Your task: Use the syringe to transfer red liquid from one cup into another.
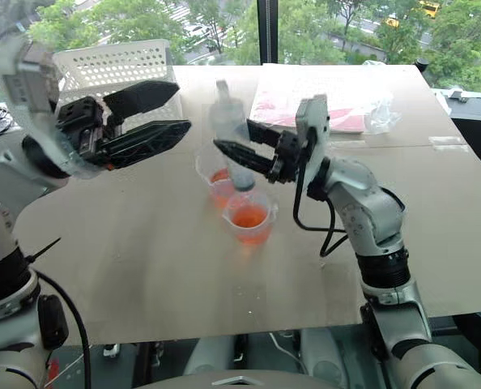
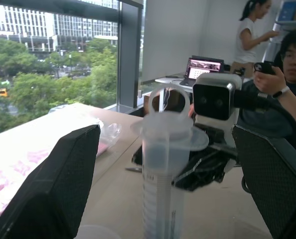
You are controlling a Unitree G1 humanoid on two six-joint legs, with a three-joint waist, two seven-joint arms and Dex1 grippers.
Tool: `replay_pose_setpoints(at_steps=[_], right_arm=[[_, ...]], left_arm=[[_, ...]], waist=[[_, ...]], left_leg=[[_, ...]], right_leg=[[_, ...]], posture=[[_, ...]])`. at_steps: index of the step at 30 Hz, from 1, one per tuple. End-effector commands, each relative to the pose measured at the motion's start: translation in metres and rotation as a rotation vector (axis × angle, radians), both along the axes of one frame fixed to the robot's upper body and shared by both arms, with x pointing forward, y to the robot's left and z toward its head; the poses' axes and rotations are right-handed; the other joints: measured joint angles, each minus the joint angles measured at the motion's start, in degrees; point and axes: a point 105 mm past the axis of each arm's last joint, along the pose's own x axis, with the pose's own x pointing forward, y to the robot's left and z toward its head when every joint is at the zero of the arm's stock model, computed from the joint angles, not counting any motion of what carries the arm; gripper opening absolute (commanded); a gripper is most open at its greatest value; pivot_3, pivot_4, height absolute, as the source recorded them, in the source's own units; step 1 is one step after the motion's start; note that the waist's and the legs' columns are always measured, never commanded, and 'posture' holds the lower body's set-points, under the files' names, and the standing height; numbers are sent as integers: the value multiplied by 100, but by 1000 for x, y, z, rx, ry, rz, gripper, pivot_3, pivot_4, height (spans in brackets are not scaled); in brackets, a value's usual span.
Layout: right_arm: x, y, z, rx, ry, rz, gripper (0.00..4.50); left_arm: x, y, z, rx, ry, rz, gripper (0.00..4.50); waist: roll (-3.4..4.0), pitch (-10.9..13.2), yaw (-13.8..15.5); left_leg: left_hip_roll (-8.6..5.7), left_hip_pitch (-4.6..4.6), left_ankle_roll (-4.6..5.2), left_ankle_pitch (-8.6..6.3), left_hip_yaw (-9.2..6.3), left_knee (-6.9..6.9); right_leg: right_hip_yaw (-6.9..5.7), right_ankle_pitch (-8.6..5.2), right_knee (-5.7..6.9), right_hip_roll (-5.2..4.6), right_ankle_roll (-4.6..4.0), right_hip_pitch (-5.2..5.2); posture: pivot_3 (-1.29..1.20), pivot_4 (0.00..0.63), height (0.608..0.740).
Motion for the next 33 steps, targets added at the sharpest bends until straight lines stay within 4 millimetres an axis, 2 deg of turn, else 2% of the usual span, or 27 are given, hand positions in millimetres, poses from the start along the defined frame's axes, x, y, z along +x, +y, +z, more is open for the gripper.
replay_pose_setpoints(at_steps=[1,5,7,11,13,16,19,21,24,26,27,30,31,33], right_arm=[[-4,-21,34,-5,14,-37,1441],[17,-52,38,-112,107,-198,1441],[28,-73,29,-190,171,-289,1441],[48,-105,-9,-376,346,-438,1441],[51,-110,-26,-458,375,-459,1441],[63,-117,-67,-550,478,-496,1441],[75,-118,-99,-617,536,-517,1441],[83,-119,-115,-657,556,-532,1441],[91,-120,-125,-682,569,-531,1441],[90,-118,-132,-711,573,-493,2448],[92,-118,-133,-710,575,-495,2691],[92,-124,-129,-711,568,-490,4150],[91,-128,-126,-713,552,-492,4481],[86,-134,-117,-695,500,-486,4481]], left_arm=[[-22,-1,-4,-25,-10,27,4417],[-41,8,-28,19,29,72,4417],[-50,19,-40,31,66,110,4417],[-69,30,-59,89,125,131,4417],[-74,33,-66,118,137,134,4417],[-84,32,-82,190,162,104,4417],[-93,30,-89,227,158,78,4417],[-96,30,-93,236,164,73,4417],[-97,30,-95,246,156,73,4417],[-98,26,-94,243,151,55,4417],[-99,23,-95,244,151,41,4417],[-99,18,-95,241,148,24,4417],[-98,17,-95,235,146,27,4417],[-95,18,-94,219,146,41,4417]], waist=[[-1,-1,9],[-4,-2,15],[-4,-2,19],[-3,-2,14],[-3,-2,14],[-6,-8,-18],[-5,-7,-7],[-3,-7,-5],[-4,-8,16],[-6,-9,26],[-6,-9,27],[1,-4,12],[1,-4,12],[6,-2,15]], left_leg=[[1,1,0,0,-5,0],[-7,3,0,0,1,-2],[-8,3,1,0,19,-3],[-8,4,1,-1,26,-5],[-8,4,2,0,31,-5],[-7,5,3,0,33,-5],[-6,6,3,0,46,-6],[-6,3,4,0,47,-6],[-5,3,3,0,45,-9],[-5,2,4,0,41,-8],[-5,3,4,0,42,-7],[-5,2,4,-1,45,-7],[-4,2,4,-1,45,-10],[-3,2,4,-1,43,-13]], right_leg=[[2,0,-1,-5,0,0],[-4,-1,-4,-6,-3,6],[-6,-3,-5,-5,-6,5],[-1,-15,-13,-3,-25,5],[3,-15,-21,-3,-25,6],[7,-14,-26,0,-24,5],[16,-14,-35,1,-24,6],[16,-14,-37,1,-24,4],[14,-14,-38,2,-25,4],[10,-14,-41,1,-25,6],[10,-14,-42,0,-25,8],[12,-13,-45,0,-24,8],[13,-14,-44,0,-24,6],[11,-14,-44,2,-24,5]], posture=[[0,150,740],[0,150,740],[0,150,740],[0,150,740],[0,150,740],[0,150,740],[0,150,740],[0,150,740],[0,150,740],[0,150,740],[0,150,740],[0,150,740],[0,150,740],[0,150,740]])
